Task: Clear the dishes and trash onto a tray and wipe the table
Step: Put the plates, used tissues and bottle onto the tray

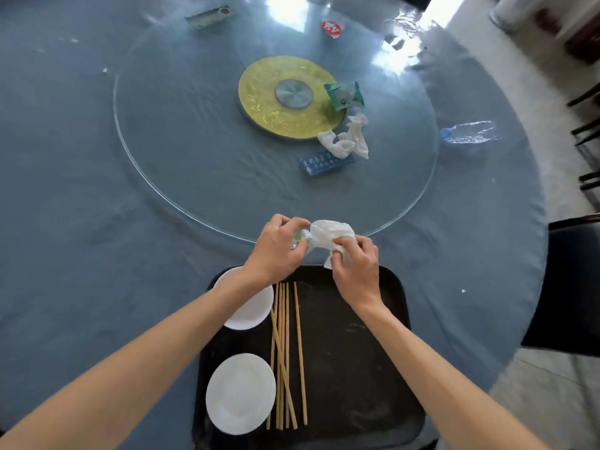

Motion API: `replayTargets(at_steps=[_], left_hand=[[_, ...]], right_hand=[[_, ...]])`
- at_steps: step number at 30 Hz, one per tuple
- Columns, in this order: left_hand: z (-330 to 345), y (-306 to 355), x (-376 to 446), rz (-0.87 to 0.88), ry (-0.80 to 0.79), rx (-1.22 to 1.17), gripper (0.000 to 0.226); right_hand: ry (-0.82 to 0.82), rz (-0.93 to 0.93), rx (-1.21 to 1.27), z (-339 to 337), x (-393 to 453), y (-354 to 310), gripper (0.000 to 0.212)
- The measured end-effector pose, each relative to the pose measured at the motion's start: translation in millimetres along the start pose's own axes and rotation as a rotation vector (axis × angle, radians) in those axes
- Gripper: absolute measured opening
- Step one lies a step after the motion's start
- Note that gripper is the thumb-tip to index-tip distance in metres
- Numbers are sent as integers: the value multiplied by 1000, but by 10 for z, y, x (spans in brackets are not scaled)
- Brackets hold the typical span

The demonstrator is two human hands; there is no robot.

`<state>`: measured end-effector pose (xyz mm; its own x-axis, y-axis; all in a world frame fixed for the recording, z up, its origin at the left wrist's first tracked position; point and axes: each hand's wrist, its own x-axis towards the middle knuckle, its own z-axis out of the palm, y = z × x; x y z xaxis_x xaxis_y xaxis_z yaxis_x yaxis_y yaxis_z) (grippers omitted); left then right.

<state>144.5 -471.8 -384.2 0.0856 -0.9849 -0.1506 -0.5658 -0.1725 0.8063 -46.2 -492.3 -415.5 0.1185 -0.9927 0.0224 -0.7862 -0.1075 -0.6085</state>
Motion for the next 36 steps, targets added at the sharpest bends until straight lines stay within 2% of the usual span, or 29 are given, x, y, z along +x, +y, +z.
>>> replayTargets(at_steps=[5,9,15,19,23,26,31,36], left_hand=[[710,12,-358,-11,-150,51,40],[1158,-118,-578,-65,-162,112,47],[1508,-236,-754,24,-169,368,62],[1511,-114,-793,79,-144,470,77],[1332,109,-526,144,-68,517,76],[1054,301,-37,119,31,525,73],[591,515,988,39,125,528,75],[395,515,1939,0,125,553,83]], right_hand=[[-36,109,-21,-160,-556,571,26],[-97,105,-24,-178,-729,977,27],[-264,-84,-43,-252,-767,1490,34],[-309,-243,-26,-484,-624,1613,41],[-351,-347,51,-728,-107,1566,40],[-321,-396,57,-803,532,1412,42],[-229,-344,5,-731,1754,1054,56],[-251,-320,-117,-539,2802,878,69]])
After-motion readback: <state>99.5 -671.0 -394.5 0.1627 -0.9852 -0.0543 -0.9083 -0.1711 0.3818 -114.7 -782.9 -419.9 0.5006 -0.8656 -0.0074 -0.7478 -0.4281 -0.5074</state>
